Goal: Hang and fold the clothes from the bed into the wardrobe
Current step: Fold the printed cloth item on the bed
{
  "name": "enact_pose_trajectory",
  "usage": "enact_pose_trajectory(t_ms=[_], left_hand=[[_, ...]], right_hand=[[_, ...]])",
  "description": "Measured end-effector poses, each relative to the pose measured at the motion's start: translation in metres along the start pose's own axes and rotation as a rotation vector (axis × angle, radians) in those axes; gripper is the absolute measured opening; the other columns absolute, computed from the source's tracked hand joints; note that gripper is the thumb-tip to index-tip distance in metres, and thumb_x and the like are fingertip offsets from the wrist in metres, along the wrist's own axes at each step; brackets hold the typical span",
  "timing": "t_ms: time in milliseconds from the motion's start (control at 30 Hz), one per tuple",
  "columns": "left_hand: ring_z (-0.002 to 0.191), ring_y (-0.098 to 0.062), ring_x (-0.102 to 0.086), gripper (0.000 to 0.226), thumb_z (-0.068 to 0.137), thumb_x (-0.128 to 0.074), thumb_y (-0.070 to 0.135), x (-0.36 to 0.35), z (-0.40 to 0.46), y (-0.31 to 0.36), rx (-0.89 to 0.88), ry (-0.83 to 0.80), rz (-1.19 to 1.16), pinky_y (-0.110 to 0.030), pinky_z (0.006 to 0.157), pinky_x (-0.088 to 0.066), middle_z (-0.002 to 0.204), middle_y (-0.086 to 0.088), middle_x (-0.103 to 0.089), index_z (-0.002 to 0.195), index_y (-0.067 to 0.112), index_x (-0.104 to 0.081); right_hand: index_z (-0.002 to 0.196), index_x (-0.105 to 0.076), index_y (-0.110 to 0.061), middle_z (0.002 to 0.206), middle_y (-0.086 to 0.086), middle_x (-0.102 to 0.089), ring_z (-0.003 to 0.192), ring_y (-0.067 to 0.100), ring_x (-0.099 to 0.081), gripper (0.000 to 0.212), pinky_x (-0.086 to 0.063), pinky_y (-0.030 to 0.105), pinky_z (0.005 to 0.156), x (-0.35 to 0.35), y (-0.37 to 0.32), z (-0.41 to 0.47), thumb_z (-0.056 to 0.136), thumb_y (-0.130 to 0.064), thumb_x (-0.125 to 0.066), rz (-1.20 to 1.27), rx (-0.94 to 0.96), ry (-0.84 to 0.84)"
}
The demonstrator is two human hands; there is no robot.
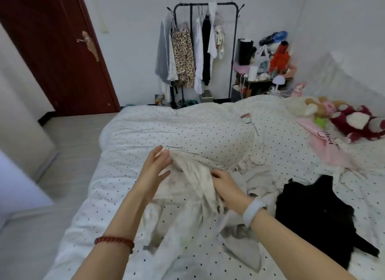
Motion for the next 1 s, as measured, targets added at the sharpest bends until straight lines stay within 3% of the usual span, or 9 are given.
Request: enact_pose_trajectory(t_ms=[67, 133, 267, 400, 500, 600, 667, 833, 1000], left_hand=[[0.121, -0.007, -0.05, 0.061, 0.074, -0.065, 0.055, -0.003, -0.041, -0.017, 0.013, -0.106, 0.156, -0.033, 0.101, -0.042, 0.136, 0.01, -0.046, 0.129, 0.042, -0.041], [0.127, -0.003, -0.043, 0.075, 0.07, -0.067, 0.055, -0.025, -0.076, -0.035, 0.066, -0.243, 0.256, -0.027, 0.103, -0.038, 0.139, 0.017, -0.039, 0.136, 0.039, -0.034], [0.103, 0.008, -0.056, 0.044, 0.089, -0.062, 0.011, -0.041, -0.12, -0.055, -0.039, -0.106, 0.376, -0.006, 0.081, -0.043, 0.125, 0.009, -0.057, 0.129, 0.022, -0.046], [0.106, -0.016, -0.062, 0.027, 0.091, -0.058, 0.027, -0.035, -0.181, -0.095, 0.112, 0.105, 0.236, -0.031, 0.095, -0.048, 0.117, -0.004, -0.066, 0.117, 0.018, -0.059], [0.108, -0.014, -0.062, 0.04, 0.086, -0.058, 0.049, -0.04, -0.228, -0.121, 0.249, 0.061, 0.113, -0.033, 0.098, -0.045, 0.113, 0.002, -0.068, 0.117, 0.024, -0.06], [0.114, -0.008, -0.058, 0.059, 0.078, -0.058, 0.065, -0.034, -0.264, -0.137, 0.273, 0.117, 0.127, -0.032, 0.102, -0.041, 0.12, 0.008, -0.065, 0.123, 0.026, -0.059], [0.109, -0.007, -0.061, 0.039, 0.089, -0.053, 0.052, -0.022, -0.286, -0.134, 0.213, 0.25, 0.168, -0.031, 0.1, -0.043, 0.112, 0.009, -0.068, 0.115, 0.025, -0.063], [0.106, -0.013, -0.061, 0.027, 0.099, -0.043, 0.03, 0.008, -0.319, -0.128, 0.17, 0.423, 0.203, -0.029, 0.096, -0.044, 0.109, 0.002, -0.068, 0.106, 0.016, -0.065], [0.09, -0.019, -0.057, 0.037, 0.095, -0.049, 0.038, 0.038, -0.332, -0.107, 0.157, 0.353, 0.223, -0.031, 0.083, -0.042, 0.092, -0.005, -0.062, 0.098, 0.003, -0.06]], right_hand=[[0.107, -0.06, 0.011, 0.094, 0.024, -0.064, 0.082, 0.025, -0.056, 0.029, -0.045, 0.034, 0.071, -0.007, -0.003, -0.008, 0.094, -0.012, -0.047, 0.197, -0.069, -0.007], [0.111, -0.056, 0.014, 0.094, 0.02, -0.061, 0.085, 0.028, -0.057, 0.035, -0.048, 0.037, 0.077, -0.021, -0.005, -0.017, 0.096, -0.016, -0.046, 0.393, -0.121, -0.075], [0.107, -0.055, -0.002, 0.1, 0.016, -0.062, 0.088, 0.026, -0.063, 0.027, -0.055, 0.032, 0.075, -0.042, 0.006, -0.064, 0.101, -0.022, -0.038, 0.53, -0.141, -0.29], [0.113, -0.053, -0.012, 0.099, 0.008, -0.059, 0.081, 0.019, -0.061, 0.019, -0.053, 0.025, 0.07, -0.01, 0.052, -0.096, 0.095, -0.009, -0.048, 0.07, 0.107, -0.19], [0.131, -0.043, -0.029, 0.121, -0.009, -0.05, 0.111, 0.009, -0.048, 0.043, -0.04, 0.028, 0.094, -0.012, 0.082, -0.13, 0.092, -0.018, -0.055, -0.187, 0.195, -0.48], [0.096, -0.061, -0.016, 0.091, 0.003, -0.061, 0.088, 0.016, -0.057, 0.01, -0.046, 0.034, 0.086, -0.025, 0.107, -0.171, 0.093, -0.012, -0.052, -0.115, 0.059, -0.706], [0.069, -0.049, -0.006, 0.068, 0.007, -0.042, 0.069, 0.02, -0.041, 0.025, -0.038, 0.035, 0.072, -0.03, 0.108, -0.185, 0.094, -0.008, -0.049, -0.136, 0.114, -0.628], [0.075, -0.05, 0.009, 0.066, 0.007, -0.038, 0.059, 0.009, -0.035, 0.028, -0.029, 0.019, 0.056, -0.042, 0.089, -0.209, 0.096, -0.008, -0.041, -0.25, 0.287, -0.505], [0.082, -0.055, 0.013, 0.079, 0.021, -0.054, 0.077, 0.024, -0.05, 0.025, -0.036, 0.026, 0.07, -0.052, 0.065, -0.221, 0.095, -0.005, -0.043, -0.351, 0.497, -0.281]])
Point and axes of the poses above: each hand's wrist, its own z-axis towards the middle knuckle, its own x-axis out of the back of the hand, y = z × x, the point moved 7 cm from there along z, towards the middle knuckle
